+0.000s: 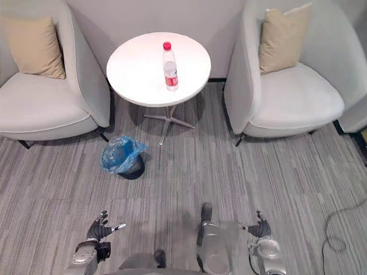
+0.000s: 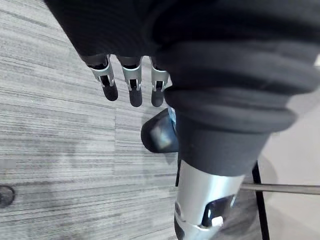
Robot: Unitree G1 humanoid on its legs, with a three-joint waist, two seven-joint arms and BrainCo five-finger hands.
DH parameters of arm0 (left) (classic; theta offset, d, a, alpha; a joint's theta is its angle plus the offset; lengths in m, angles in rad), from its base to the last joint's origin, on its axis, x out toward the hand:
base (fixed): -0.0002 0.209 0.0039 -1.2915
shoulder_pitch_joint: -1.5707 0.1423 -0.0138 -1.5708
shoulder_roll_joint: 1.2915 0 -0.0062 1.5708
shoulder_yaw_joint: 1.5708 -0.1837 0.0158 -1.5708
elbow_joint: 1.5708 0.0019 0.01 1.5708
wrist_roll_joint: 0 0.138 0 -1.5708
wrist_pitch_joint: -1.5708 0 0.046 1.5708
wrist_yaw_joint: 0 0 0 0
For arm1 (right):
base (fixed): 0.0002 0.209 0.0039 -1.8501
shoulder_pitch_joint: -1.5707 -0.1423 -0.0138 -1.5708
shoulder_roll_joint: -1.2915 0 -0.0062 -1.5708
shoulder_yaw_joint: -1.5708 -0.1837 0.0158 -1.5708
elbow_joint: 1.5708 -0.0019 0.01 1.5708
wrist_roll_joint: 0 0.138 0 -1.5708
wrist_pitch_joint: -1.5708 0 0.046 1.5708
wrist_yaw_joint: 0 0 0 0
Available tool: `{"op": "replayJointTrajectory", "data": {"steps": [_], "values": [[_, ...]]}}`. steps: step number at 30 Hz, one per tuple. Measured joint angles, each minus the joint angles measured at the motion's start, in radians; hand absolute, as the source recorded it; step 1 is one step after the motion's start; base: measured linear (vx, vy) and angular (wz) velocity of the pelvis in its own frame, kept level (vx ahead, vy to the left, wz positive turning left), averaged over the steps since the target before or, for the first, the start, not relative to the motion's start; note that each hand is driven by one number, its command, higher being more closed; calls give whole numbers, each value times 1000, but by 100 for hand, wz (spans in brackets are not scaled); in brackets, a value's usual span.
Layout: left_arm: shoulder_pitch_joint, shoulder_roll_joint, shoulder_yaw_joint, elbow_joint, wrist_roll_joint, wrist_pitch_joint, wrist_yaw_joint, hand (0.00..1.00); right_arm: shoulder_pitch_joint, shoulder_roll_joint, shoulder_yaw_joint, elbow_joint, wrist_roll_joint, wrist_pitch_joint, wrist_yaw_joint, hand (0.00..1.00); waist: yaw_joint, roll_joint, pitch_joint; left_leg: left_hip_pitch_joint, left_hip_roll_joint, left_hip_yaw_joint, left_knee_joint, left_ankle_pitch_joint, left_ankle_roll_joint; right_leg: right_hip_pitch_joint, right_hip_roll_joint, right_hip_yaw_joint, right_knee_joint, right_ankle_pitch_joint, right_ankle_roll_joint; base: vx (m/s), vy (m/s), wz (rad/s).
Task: Gather rubbish on tea table into small bin, then transfer packed bag to large trash can.
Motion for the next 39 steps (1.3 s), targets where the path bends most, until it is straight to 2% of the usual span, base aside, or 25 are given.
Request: {"op": "replayJointTrajectory", "data": {"steps": [2,4,5,7,8,9,10,12,13,15,16,17,18,19,21,23,24,25,26,27,29,30,32,33,39], "values": [[1,-15,10,-2,0,0,0,0,28,17,3,-44,0,-1,-1,0,28,5,2,-117,96,66,272,-18,21,116,29,-20,-51,-41,-26,524,-207,40],[0,-16,7,-3,0,5,-3,0,29,33,2,-52,3,-5,-2,0,47,-14,1,-210,108,123,279,-34,47,213,29,-27,-131,-47,-27,488,-157,5],[-2,-17,7,-4,0,6,-5,0,20,34,0,-51,3,-5,-2,0,58,-16,2,-245,97,150,201,-38,53,245,28,-24,-156,-40,-16,334,-40,-14],[-1,-25,8,-5,0,7,-14,0,-10,29,-26,-43,4,-6,-5,0,79,-12,1,-273,12,169,-201,-11,35,281,6,-6,-181,-62,16,401,42,-25],[-1,-28,8,-5,0,7,-15,0,-15,29,-37,-35,4,-6,-6,0,82,-8,1,-268,-10,167,-300,18,24,291,1,0,-183,-72,26,504,166,-31],[12,-32,9,-4,0,7,-16,0,-14,23,-45,-25,2,-3,-7,0,84,10,-1,-245,-45,150,-470,201,34,328,6,17,-185,-105,59,439,169,-38],[20,-28,13,-3,0,6,-15,0,-16,25,-41,-18,2,-2,-7,0,89,17,-6,-222,-47,145,-480,254,108,340,9,35,-185,-118,72,514,191,-27],[14,-20,36,-3,0,5,-14,0,-15,32,-29,-10,-1,-2,-14,0,81,-33,-17,-213,-108,148,-461,202,139,359,-50,45,-176,-133,86,421,139,14],[11,-21,37,-3,0,5,-14,0,-14,29,-30,-9,-1,-2,-19,0,83,-40,-16,-214,-118,148,-443,185,145,359,-63,48,-158,-141,93,402,135,20],[27,-22,37,1,0,9,-14,0,-19,24,-28,-9,-21,-2,-21,0,81,-40,-15,-177,-130,155,-386,91,155,288,-103,83,97,-165,136,334,131,-2],[30,-19,37,1,0,9,-13,0,-19,26,-24,-9,-26,-2,-22,0,82,-42,-15,-156,-133,157,-386,70,156,255,-115,94,191,-158,158,315,108,-4],[31,-11,36,0,0,9,-12,0,-23,25,0,-9,-35,-2,-22,0,83,-46,-17,-117,-140,156,-387,41,165,184,-145,104,389,-135,217,324,66,16],[30,0,34,-1,-2,9,-8,0,-21,28,23,-15,-40,-2,-22,0,80,-51,-20,-83,-150,142,-389,24,167,135,-168,102,497,-162,204,330,46,27],[28,5,33,-3,-3,9,-3,0,-18,29,35,-27,-40,-2,-22,0,80,-52,-20,-68,-152,139,-391,22,165,116,-175,94,515,-174,185,309,17,38],[24,13,38,-27,-12,6,10,0,-14,30,51,-95,-40,-6,-21,0,73,-50,-22,-26,-157,109,-424,19,165,46,-158,91,413,-202,142,298,-35,45],[21,13,41,-50,-24,2,20,0,-16,28,48,-128,-39,-9,-22,0,61,-50,-21,-23,-156,68,-429,21,162,7,-122,128,295,-199,134,287,-132,73],[20,12,41,-55,-34,-3,27,0,-25,28,45,-158,-39,-10,-23,0,49,-51,-22,-19,-153,34,-428,22,146,-5,-83,196,146,-165,126,266,-171,86],[21,13,41,-59,-36,-3,27,0,-21,28,45,-174,-39,-11,-23,0,49,-60,-26,-18,-159,21,-421,17,127,4,-72,218,67,-106,116,257,-205,90],[18,7,42,-56,-37,-3,30,0,-7,21,44,-195,-39,-14,-25,0,48,-55,-23,-13,-160,-7,-406,0,100,17,-69,216,50,-15,96,302,-246,50],[23,-10,44,-72,-36,-5,29,0,-13,10,44,-222,-40,-14,-25,0,59,-29,-36,-13,-126,-21,-406,-3,88,32,-42,196,37,-6,84,253,-207,36],[42,-16,48,-86,-36,-8,29,0,-15,11,47,-300,-42,-16,-25,0,56,-15,-44,-11,-107,-24,-432,2,80,43,-19,181,1,1,74,169,-172,10],[43,-18,50,-87,-36,-11,29,0,-12,10,47,-360,-46,-21,-24,0,50,-9,-47,0,-94,-35,-467,14,61,59,-6,166,-32,10,62,170,-193,13],[43,-19,53,-90,-36,-16,29,0,-5,9,46,-400,-54,-31,-24,0,52,-8,-48,25,-86,-47,-499,22,49,84,5,158,-63,15,54,110,-112,15],[43,-28,57,-90,-36,-20,27,0,9,10,48,-458,-64,-55,-22,0,54,-9,-51,56,-79,-55,-530,26,43,128,13,139,-97,19,50,60,-52,19],[67,-31,63,-89,-34,-25,21,0,13,12,115,-511,-71,-87,-11,0,59,-6,-68,53,-87,-82,-556,40,41,175,3,111,-195,61,56,12,19,16]]}}
